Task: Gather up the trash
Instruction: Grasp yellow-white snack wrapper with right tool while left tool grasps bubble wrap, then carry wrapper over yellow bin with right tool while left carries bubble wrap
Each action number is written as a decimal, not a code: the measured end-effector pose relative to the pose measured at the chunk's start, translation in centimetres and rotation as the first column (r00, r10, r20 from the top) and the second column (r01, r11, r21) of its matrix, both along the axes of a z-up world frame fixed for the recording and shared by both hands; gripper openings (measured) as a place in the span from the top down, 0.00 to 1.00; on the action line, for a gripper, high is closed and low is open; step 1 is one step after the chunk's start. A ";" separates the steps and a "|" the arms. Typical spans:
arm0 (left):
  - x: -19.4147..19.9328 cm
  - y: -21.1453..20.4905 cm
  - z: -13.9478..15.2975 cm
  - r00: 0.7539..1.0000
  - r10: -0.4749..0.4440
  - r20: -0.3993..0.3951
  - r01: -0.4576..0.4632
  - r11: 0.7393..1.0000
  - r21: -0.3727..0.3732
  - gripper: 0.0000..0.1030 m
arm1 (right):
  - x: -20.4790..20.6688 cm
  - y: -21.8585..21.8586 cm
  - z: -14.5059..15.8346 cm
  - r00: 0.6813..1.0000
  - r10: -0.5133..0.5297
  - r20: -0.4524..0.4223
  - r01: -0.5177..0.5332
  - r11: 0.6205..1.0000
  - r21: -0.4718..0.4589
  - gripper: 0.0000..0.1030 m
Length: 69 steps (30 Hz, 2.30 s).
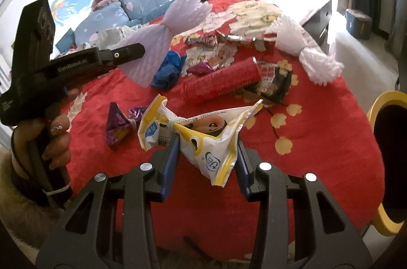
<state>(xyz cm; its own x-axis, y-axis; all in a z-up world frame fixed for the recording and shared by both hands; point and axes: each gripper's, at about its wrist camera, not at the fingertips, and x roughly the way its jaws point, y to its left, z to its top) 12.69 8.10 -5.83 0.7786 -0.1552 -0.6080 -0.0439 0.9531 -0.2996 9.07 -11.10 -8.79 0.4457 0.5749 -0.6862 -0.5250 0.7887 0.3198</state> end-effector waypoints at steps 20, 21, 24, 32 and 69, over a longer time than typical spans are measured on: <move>-1.6 -0.6 3.1 0.998 -0.008 0.070 0.009 1.000 -0.009 0.83 | 0.7 -3.2 4.1 0.987 -0.101 0.125 0.097 0.995 0.031 0.68; -1.6 -0.7 3.2 0.997 -0.012 0.072 0.012 1.000 -0.008 0.83 | 0.9 -3.6 4.2 0.986 -0.111 0.128 0.107 0.994 0.035 0.68; -1.8 -1.2 3.5 0.997 -0.023 0.078 0.024 1.000 -0.006 0.83 | 1.1 -4.3 4.5 0.982 -0.132 0.133 0.127 0.991 0.042 0.68; -1.9 -2.4 3.9 0.995 -0.056 0.088 0.056 0.998 0.004 0.83 | 1.6 -6.2 5.2 0.970 -0.192 0.151 0.185 0.981 0.060 0.68; -1.9 -8.6 4.1 0.974 -0.212 0.078 0.207 0.976 0.068 0.83 | 2.4 -13.6 6.3 0.887 -0.439 0.146 0.421 0.897 0.139 0.68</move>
